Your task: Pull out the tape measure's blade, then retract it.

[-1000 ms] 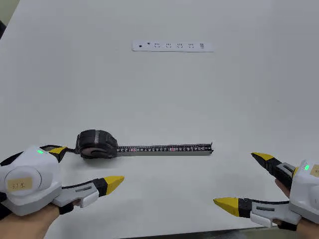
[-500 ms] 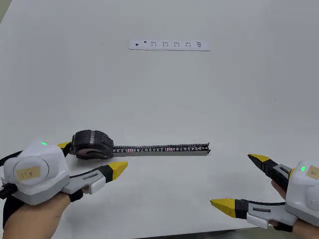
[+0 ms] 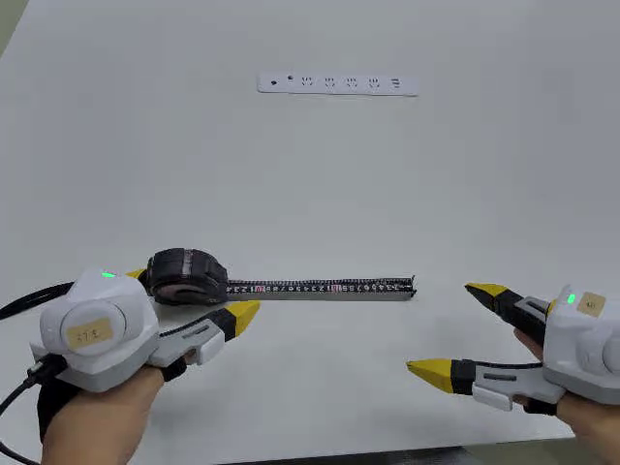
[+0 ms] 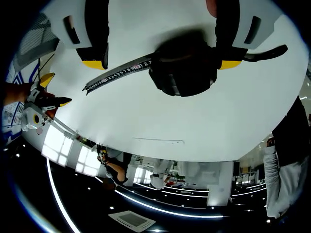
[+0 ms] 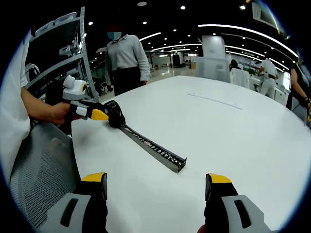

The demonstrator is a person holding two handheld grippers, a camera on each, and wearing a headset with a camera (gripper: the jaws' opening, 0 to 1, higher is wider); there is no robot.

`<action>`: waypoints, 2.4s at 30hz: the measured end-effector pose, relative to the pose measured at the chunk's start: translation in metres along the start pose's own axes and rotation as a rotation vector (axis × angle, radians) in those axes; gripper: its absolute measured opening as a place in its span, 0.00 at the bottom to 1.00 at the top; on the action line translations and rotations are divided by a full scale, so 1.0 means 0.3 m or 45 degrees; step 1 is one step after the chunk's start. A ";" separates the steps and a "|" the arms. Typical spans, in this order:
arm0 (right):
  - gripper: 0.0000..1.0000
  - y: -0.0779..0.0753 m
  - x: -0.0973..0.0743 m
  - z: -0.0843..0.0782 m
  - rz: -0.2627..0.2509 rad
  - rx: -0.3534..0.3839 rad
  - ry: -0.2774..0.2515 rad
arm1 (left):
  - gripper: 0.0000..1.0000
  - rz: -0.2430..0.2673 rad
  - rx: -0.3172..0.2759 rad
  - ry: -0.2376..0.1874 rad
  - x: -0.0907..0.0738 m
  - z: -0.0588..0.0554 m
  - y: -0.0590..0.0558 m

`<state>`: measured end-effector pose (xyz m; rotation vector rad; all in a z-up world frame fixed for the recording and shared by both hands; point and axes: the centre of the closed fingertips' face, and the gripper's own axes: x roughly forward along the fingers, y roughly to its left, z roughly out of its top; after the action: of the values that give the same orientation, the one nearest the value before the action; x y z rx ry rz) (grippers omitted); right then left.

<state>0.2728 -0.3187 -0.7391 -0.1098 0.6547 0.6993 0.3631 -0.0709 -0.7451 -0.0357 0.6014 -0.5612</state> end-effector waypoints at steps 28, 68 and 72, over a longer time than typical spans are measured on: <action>0.50 -0.086 0.134 0.018 0.185 -0.261 0.184 | 0.64 0.256 -0.055 -0.002 0.042 0.006 0.093; 0.19 -0.113 0.209 -0.032 0.348 -0.471 0.350 | 0.60 0.274 -0.106 0.007 0.049 -0.001 0.113; 0.16 -0.115 0.210 -0.029 0.363 -0.499 0.352 | 0.60 0.274 -0.110 0.009 0.052 -0.003 0.114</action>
<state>0.3262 -0.3123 -0.7873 -0.4887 0.7989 1.0954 0.3899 -0.0495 -0.7605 -0.0499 0.6271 -0.3266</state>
